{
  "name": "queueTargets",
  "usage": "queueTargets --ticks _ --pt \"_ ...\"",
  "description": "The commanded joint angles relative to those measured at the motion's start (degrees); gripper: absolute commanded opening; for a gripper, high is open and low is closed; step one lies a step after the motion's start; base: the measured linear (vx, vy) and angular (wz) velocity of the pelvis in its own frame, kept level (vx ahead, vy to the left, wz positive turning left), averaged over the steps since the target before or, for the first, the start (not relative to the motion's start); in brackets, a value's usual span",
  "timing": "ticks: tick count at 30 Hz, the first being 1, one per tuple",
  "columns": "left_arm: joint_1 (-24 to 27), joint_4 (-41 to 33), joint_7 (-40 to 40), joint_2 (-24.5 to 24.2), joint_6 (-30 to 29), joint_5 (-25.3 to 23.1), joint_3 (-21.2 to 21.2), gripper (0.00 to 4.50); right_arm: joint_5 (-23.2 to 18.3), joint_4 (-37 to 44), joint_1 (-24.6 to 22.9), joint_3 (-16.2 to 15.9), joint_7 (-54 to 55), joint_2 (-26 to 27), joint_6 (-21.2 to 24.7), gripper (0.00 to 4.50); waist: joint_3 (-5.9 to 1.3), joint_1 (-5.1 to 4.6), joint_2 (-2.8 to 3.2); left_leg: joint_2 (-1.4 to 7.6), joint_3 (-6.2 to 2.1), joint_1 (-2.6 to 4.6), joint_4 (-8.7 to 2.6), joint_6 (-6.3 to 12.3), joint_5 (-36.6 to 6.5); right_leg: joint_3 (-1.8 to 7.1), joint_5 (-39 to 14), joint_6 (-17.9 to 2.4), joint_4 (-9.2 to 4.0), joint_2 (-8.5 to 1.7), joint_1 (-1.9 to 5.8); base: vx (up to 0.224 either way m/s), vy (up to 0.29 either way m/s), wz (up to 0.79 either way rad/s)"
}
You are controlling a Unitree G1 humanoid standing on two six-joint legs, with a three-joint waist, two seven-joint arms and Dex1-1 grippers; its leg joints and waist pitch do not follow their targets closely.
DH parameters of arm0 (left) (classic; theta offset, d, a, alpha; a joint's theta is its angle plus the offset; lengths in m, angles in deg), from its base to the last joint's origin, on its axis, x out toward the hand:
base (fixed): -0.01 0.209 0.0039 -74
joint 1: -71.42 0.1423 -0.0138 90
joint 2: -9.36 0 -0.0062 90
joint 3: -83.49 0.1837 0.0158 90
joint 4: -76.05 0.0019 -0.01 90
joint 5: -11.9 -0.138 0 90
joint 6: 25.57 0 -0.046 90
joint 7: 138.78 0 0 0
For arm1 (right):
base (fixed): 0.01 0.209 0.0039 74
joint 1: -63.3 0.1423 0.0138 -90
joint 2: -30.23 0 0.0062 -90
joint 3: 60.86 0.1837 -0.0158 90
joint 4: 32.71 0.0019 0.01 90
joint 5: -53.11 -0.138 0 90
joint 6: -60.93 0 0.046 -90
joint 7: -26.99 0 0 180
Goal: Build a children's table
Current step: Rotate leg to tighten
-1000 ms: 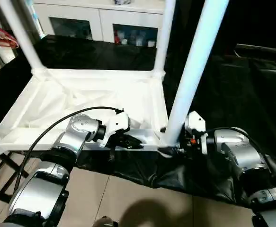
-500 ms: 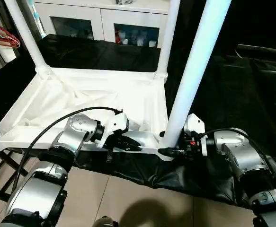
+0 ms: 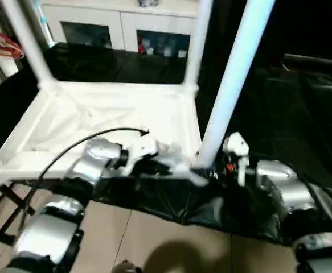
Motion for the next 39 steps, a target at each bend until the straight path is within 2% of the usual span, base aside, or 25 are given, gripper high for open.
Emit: queueTargets --ticks 1,4,6,7,8,9,12,15,16,20,22,26,27,29,30,33,35,39 --pt "-2.53 0.15 10.29 4.79 -1.63 -0.24 -1.03 0.00 -1.34 -3.36 0.50 -1.26 6.86 5.90 0.97 2.59 -3.68 -0.43 -0.44 2.96 -1.72 1.09 -4.21 1.06 -12.02 2.98 -17.91 -10.26 -5.08 -5.95 2.45 0.000 0.000 0.00" --pt "-2.71 0.46 12.59 5.97 -2.18 -0.78 -0.83 0.00 -1.49 -4.48 0.76 -0.44 10.02 7.58 0.79 2.58 -3.82 -0.52 -0.50 2.82 -1.64 1.04 -4.09 1.28 -11.40 3.04 -16.19 -10.18 -5.03 -5.87 2.48 0.000 0.000 0.00" --pt "-3.08 1.26 16.84 7.95 -2.76 -1.70 -0.42 0.00 -0.46 -6.48 1.47 0.34 16.00 10.30 0.71 2.58 -3.84 -0.74 -0.33 2.87 -1.65 0.90 -4.15 1.65 -10.42 3.08 -13.56 -10.42 -4.80 -5.74 2.43 0.000 0.000 0.00" --pt "-3.37 1.65 19.78 9.55 -3.30 -2.02 -0.39 0.00 0.88 -8.89 2.65 0.66 22.20 12.14 0.48 2.58 -3.88 -1.03 0.00 2.86 -1.61 0.99 -4.16 1.20 -10.84 3.06 -13.21 -10.74 -4.77 -5.69 2.27 0.000 0.000 0.00" --pt "-3.37 1.65 19.78 9.55 -3.30 -2.02 -0.39 0.00 0.88 -8.89 2.65 0.66 22.20 12.14 0.48 2.58 -3.78 -1.23 -0.09 2.81 -1.69 0.99 -4.25 0.96 -11.36 3.01 -13.74 -10.83 -4.87 -5.70 2.32 0.000 0.000 0.00" --pt "-3.76 2.04 23.58 11.78 -3.85 -2.52 -0.30 0.00 2.65 -12.21 4.56 1.08 29.73 14.69 -0.45 2.58 -3.80 -1.28 0.10 2.74 -1.65 1.20 -4.24 0.77 -12.21 3.03 -14.56 -10.75 -5.01 -5.66 2.24 0.000 0.000 0.00" --pt "-3.85 1.99 25.17 13.07 -3.62 -3.17 0.14 0.00 3.43 -13.54 5.90 1.45 32.04 16.43 -2.29 2.58 -3.72 -1.79 0.20 2.77 -1.76 1.36 -4.42 0.16 -14.53 3.14 -16.77 -10.15 -5.41 -5.78 2.17 0.000 0.000 0.00" --pt "-3.63 1.71 24.78 13.60 -3.02 -3.50 0.61 0.00 3.95 -13.56 6.53 1.47 32.29 17.22 -3.94 2.58 -3.80 -1.67 0.13 2.65 -1.76 1.04 -4.41 1.10 -13.47 3.12 -14.84 -9.93 -5.27 -5.70 2.50 0.000 0.000 0.00" --pt "-3.52 1.66 24.49 13.69 -2.78 -3.50 0.77 0.00 4.26 -13.70 6.74 1.38 32.54 17.39 -4.56 3.13 -3.80 -1.66 0.19 2.69 -1.76 1.00 -4.42 1.23 -13.28 3.14 -14.30 -10.01 -5.21 -5.72 2.52 0.000 0.000 0.00" --pt "-2.22 0.50 20.40 12.00 -1.94 -3.50 1.74 0.00 2.19 -10.92 5.75 2.17 27.12 15.57 -5.06 3.45 -3.74 -1.78 0.17 2.72 -1.74 1.11 -4.46 1.56 -14.43 3.11 -14.82 -10.22 -5.30 -5.72 2.45 0.000 0.000 0.00" --pt "-2.22 0.50 20.40 12.00 -1.94 -3.50 1.74 0.00 2.19 -10.92 5.75 2.17 27.12 15.57 -5.06 3.66 -3.78 -1.75 0.10 2.76 -1.78 0.89 -4.47 2.00 -13.62 3.16 -14.21 -10.16 -5.20 -5.81 2.63 0.000 0.000 0.00" --pt "-1.56 0.24 16.24 9.10 -1.47 -3.30 2.09 0.00 3.29 -10.79 5.67 0.61 22.01 11.19 -6.77 4.10 -3.93 -1.81 -0.12 2.74 -1.64 0.65 -4.22 3.05 -11.04 3.06 -10.19 -11.37 -4.71 -5.68 2.79 0.000 0.000 0.00" --pt "-1.03 -0.28 12.39 7.07 -0.76 -2.92 2.29 0.00 4.14 -11.63 5.88 0.10 19.16 9.01 -7.82 4.10 -4.02 -1.69 -0.27 2.66 -1.59 0.63 -4.07 3.40 -10.24 3.01 -9.35 -11.65 -4.60 -5.68 2.93 0.000 0.000 0.00" --pt "-0.90 -0.41 11.43 6.58 -0.58 -2.82 2.34 0.00 4.33 -11.83 5.94 0.00 18.46 8.51 -8.07 4.10 -3.98 -1.69 -0.06 2.73 -1.52 0.20 -4.00 3.89 -9.40 2.99 -8.16 -12.02 -4.31 -5.67 3.04 0.000 0.000 0.00" --pt "-0.63 -0.78 9.58 5.64 -0.28 -2.61 2.46 0.00 4.55 -11.94 5.92 -0.40 16.52 7.60 -8.57 4.10 -4.04 -1.58 -0.02 2.85 -1.49 0.57 -3.93 3.92 -9.61 2.98 -7.98 -12.36 -4.34 -5.65 2.81 0.000 0.000 0.00" --pt "0.23 -2.10 2.89 2.85 1.16 -0.77 2.28 0.00 3.61 -9.82 4.90 -2.22 6.73 4.35 -9.27 4.10 -4.01 -1.34 -0.02 2.93 -1.35 0.58 -3.87 4.23 -9.92 2.90 -7.81 -12.99 -4.25 -5.52 2.85 0.000 0.000 0.00" --pt "0.50 -2.61 0.79 2.31 1.35 0.19 1.95 0.00 3.17 -8.99 4.58 -2.55 4.11 3.55 -9.09 4.10 -3.98 -1.28 -0.03 3.08 -1.37 0.48 -3.91 4.53 -10.25 2.92 -7.08 -13.21 -4.04 -5.50 2.85 0.000 0.000 0.00" --pt "0.89 -3.78 -3.96 0.89 1.24 2.20 1.24 0.00 1.10 -5.48 3.12 -3.39 -4.15 1.50 -6.88 4.10 -3.89 -1.18 -0.13 3.20 -1.40 0.54 -3.98 4.65 -10.90 2.94 -8.82 -13.28 -4.17 -5.62 2.80 0.000 0.000 0.00"
